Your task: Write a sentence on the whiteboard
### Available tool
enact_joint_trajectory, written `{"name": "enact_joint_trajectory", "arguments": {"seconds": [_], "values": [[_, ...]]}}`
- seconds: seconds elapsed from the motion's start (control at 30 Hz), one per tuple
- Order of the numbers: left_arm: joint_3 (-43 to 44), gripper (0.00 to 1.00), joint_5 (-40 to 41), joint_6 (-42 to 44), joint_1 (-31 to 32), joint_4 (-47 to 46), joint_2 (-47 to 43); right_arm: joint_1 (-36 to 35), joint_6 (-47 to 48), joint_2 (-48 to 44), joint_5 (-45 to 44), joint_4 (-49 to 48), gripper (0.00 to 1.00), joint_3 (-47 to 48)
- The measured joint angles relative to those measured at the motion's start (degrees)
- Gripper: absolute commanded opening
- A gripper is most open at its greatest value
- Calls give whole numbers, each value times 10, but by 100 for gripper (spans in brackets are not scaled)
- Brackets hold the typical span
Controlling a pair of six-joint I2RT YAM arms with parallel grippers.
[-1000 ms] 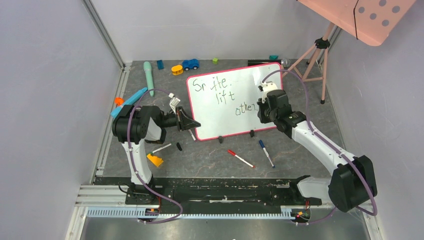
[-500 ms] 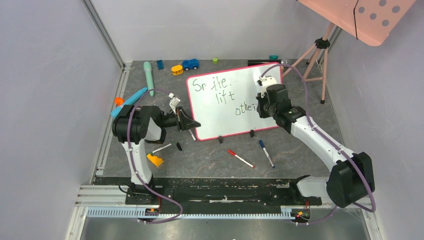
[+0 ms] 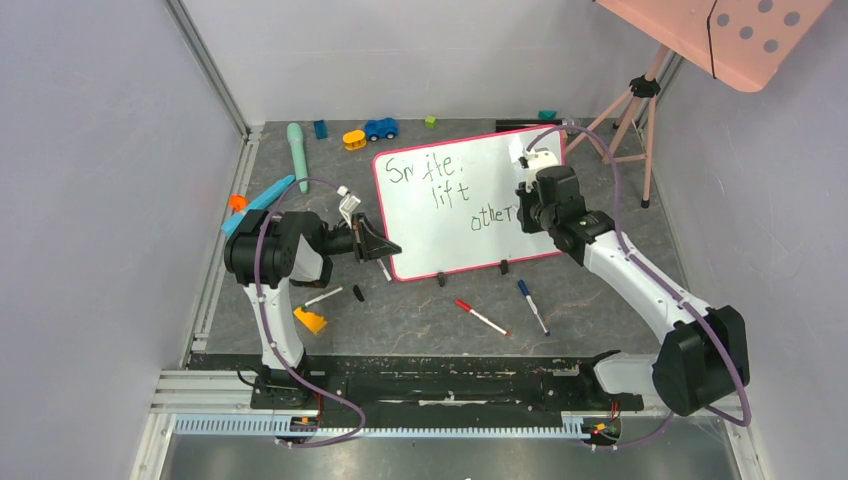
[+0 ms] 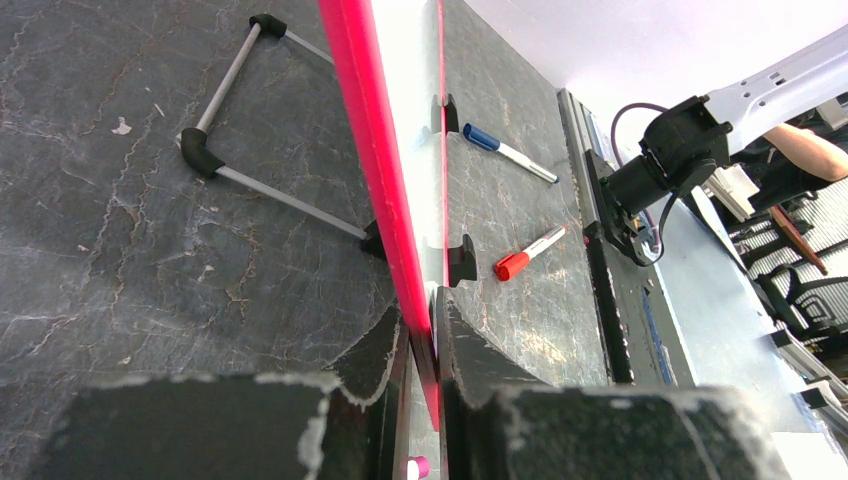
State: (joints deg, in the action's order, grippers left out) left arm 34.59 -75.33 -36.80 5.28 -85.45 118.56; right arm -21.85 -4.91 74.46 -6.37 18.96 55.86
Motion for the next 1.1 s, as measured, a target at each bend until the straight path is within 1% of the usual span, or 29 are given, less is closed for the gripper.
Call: {"name": "enact_joint_trajectory", "arguments": {"seconds": [0.17,0.47,0.8,1.1], "values": [[0,14,0,0,0,0,0,4,0,-11,3,0,0,0],[0,14,0,0,0,0,0,7,2,-83,16,0,0,-3],[0,14,0,0,0,0,0,11,0,-70,14,2,0,-35],[0,14,0,0,0,0,0,17,-2,-70,15,0,0,-41]]}}
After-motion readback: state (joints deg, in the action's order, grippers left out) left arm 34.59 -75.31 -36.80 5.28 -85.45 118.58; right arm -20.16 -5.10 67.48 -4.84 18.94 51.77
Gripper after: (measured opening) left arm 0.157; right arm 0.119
